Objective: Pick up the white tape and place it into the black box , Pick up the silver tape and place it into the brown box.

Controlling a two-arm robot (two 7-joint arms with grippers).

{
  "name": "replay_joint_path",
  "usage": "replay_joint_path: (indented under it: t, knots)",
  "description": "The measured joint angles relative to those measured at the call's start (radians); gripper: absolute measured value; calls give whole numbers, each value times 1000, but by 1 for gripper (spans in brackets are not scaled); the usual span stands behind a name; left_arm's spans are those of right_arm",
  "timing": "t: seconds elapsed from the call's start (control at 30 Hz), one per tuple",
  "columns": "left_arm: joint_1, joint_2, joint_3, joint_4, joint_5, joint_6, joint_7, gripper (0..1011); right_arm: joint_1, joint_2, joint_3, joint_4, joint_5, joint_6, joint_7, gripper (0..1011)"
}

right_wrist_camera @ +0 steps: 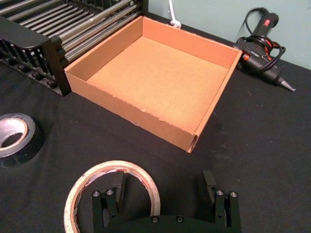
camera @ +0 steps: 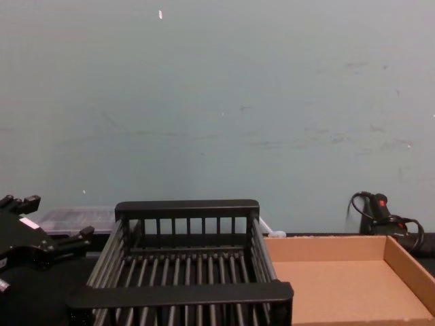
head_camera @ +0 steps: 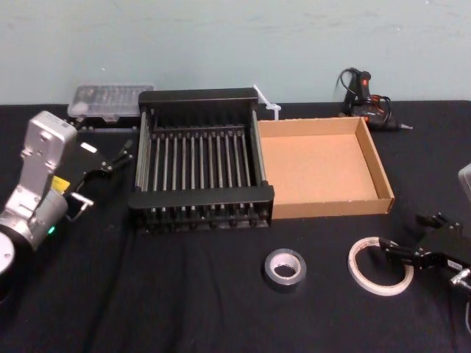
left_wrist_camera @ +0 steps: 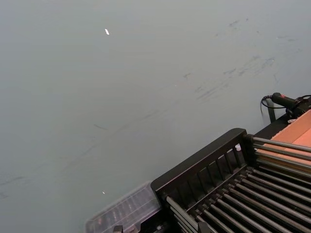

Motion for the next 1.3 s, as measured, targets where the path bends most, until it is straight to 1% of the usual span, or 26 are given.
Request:
replay_joint_path:
  t: [0.43, 0.77, 1.3]
  knots:
    - [0, 0, 0, 0, 0, 0, 0, 1001, 14, -31, -4, 23, -28, 37, 24, 1000]
    - [0, 0, 0, 0, 0, 0, 0, 1001, 19, -55, 3, 34, -46, 58, 38, 1000]
    - [0, 0, 0, 0, 0, 0, 0, 1001, 22, -74, 13, 44, -70, 80, 57, 1000]
